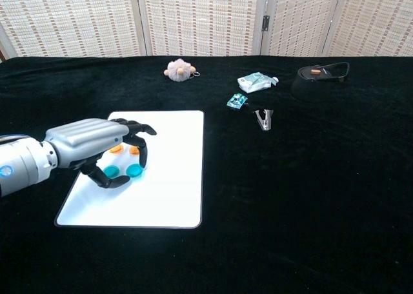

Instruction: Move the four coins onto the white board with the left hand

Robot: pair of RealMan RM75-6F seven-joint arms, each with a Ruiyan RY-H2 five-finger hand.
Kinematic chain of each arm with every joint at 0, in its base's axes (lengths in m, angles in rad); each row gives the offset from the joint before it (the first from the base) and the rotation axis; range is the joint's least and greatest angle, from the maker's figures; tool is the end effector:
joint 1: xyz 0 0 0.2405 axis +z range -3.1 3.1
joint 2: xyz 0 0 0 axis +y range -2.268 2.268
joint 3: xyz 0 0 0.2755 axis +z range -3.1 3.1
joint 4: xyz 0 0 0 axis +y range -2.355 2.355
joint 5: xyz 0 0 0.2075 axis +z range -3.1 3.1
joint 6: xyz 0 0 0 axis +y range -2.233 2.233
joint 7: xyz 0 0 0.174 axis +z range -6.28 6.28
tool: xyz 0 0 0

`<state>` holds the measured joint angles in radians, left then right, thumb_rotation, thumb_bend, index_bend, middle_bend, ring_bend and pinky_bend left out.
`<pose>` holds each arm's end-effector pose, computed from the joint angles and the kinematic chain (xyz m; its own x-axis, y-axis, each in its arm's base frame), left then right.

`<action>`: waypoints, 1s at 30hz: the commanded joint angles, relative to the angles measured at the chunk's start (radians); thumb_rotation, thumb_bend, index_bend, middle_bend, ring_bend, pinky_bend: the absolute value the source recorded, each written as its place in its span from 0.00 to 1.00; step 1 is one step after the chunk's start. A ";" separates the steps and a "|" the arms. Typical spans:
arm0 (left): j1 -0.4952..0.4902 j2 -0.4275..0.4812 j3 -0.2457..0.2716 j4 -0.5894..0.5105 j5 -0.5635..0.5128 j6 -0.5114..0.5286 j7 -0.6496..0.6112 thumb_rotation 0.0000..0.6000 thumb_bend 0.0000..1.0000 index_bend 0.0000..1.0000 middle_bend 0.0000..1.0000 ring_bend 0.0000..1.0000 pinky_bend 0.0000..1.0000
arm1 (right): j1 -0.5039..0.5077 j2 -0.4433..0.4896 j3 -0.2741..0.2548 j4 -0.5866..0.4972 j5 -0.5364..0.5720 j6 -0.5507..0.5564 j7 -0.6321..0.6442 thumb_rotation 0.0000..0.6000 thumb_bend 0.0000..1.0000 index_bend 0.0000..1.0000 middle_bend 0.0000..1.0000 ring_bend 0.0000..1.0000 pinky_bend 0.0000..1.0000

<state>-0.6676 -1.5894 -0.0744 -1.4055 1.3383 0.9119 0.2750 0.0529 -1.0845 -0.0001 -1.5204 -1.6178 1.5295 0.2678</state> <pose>-0.1805 0.3411 -0.0599 0.5456 0.3084 0.7793 0.7868 -0.5089 -0.3494 -0.3367 -0.1917 0.1806 0.2695 -0.0381 0.9622 -0.9603 -0.0853 0.2656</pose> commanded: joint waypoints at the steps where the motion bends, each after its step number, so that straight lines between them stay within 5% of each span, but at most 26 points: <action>1: -0.001 -0.001 0.002 0.000 -0.002 0.001 0.001 1.00 0.46 0.47 0.11 0.00 0.00 | 0.000 0.000 0.000 0.000 0.000 0.000 0.000 1.00 0.30 0.01 0.10 0.15 0.13; 15: -0.003 0.011 0.003 -0.022 -0.001 0.019 -0.010 1.00 0.46 0.32 0.09 0.00 0.00 | -0.005 0.001 0.000 0.004 0.002 0.007 0.007 1.00 0.30 0.01 0.10 0.15 0.13; 30: 0.156 0.199 -0.067 -0.139 -0.061 0.274 -0.147 1.00 0.46 0.26 0.09 0.00 0.00 | -0.003 0.000 0.004 0.018 0.008 0.003 0.022 1.00 0.30 0.00 0.09 0.13 0.12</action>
<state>-0.5399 -1.4126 -0.1343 -1.5276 1.2947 1.1552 0.1357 0.0487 -1.0836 0.0041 -1.5033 -1.6106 1.5339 0.2893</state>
